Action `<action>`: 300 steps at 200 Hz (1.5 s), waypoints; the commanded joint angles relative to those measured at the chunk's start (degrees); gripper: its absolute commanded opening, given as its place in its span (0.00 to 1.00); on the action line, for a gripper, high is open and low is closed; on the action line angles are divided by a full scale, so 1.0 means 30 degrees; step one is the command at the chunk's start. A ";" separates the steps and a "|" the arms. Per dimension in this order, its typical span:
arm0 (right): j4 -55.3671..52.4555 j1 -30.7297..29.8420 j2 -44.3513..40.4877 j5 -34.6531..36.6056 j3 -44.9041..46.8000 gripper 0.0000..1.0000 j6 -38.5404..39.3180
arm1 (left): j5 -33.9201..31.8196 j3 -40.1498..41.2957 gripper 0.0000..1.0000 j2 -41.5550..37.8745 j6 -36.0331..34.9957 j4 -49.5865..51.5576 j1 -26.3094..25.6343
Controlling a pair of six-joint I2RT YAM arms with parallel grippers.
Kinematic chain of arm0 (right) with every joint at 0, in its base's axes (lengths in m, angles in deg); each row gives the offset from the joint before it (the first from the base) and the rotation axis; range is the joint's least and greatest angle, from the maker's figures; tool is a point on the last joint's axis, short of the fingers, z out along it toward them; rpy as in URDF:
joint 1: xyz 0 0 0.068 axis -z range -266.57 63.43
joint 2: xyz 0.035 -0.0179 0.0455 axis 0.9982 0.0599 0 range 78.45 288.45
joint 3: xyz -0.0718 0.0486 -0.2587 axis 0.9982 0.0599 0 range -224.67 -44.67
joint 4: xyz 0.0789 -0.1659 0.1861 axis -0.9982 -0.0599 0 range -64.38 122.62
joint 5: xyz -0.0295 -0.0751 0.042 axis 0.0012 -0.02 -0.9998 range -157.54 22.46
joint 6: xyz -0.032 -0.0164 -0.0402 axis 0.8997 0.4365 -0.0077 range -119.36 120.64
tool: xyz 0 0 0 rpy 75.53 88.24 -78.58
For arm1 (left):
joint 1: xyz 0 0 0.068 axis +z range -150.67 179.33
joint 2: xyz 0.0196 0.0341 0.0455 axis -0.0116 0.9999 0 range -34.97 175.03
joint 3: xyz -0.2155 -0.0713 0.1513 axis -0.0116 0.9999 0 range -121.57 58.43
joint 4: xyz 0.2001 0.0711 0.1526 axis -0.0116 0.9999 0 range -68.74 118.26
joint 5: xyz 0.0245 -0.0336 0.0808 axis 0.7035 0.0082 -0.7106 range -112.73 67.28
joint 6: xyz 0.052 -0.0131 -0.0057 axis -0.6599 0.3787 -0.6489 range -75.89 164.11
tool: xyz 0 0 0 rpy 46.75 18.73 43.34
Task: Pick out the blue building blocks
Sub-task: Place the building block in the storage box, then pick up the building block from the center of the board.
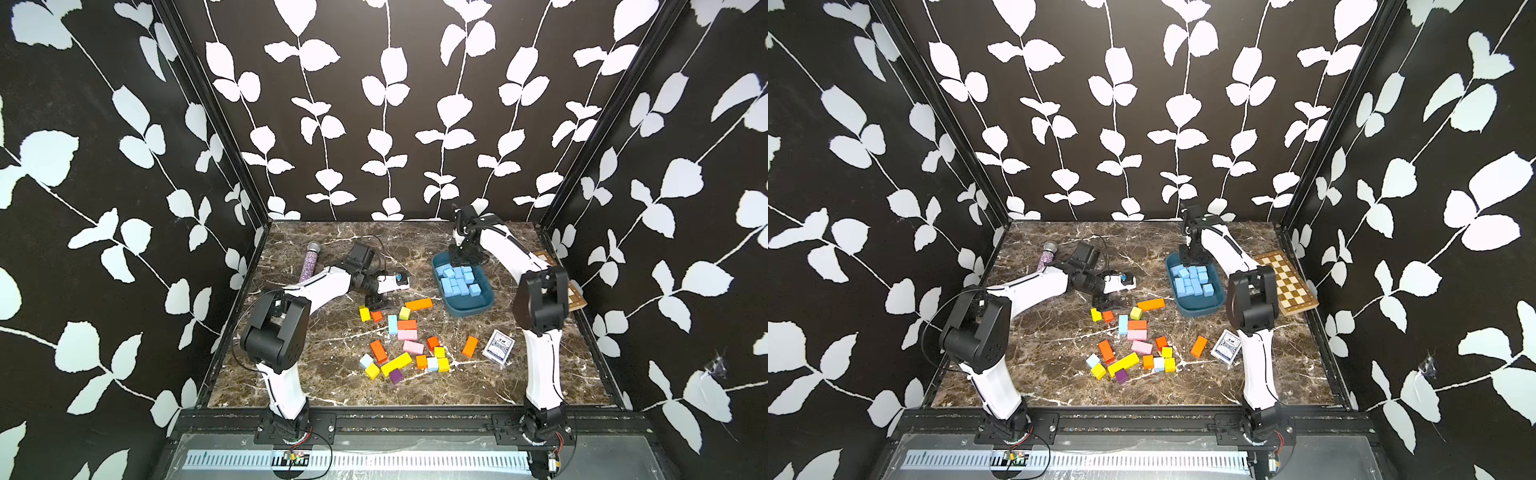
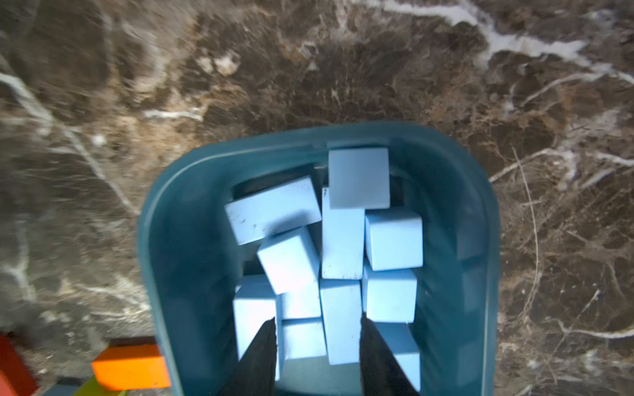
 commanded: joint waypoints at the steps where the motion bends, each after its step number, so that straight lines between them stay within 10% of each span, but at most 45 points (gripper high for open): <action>1: 0.3787 -0.0074 -0.3052 -0.1535 0.3365 0.38 -0.2343 | -0.0433 -0.0307 0.74 -0.0299 -0.1453 0.2394 -0.0214; 149: 1.1412 -0.3312 -1.0478 -0.1756 1.6010 0.37 -0.8295 | -0.4073 0.1385 0.80 -0.0146 0.0149 0.3005 -0.2890; 300: 1.1973 -0.3762 -1.1270 -0.1725 1.6947 0.38 -0.8616 | -0.5802 0.0583 0.78 0.1455 0.1005 0.3272 -0.3577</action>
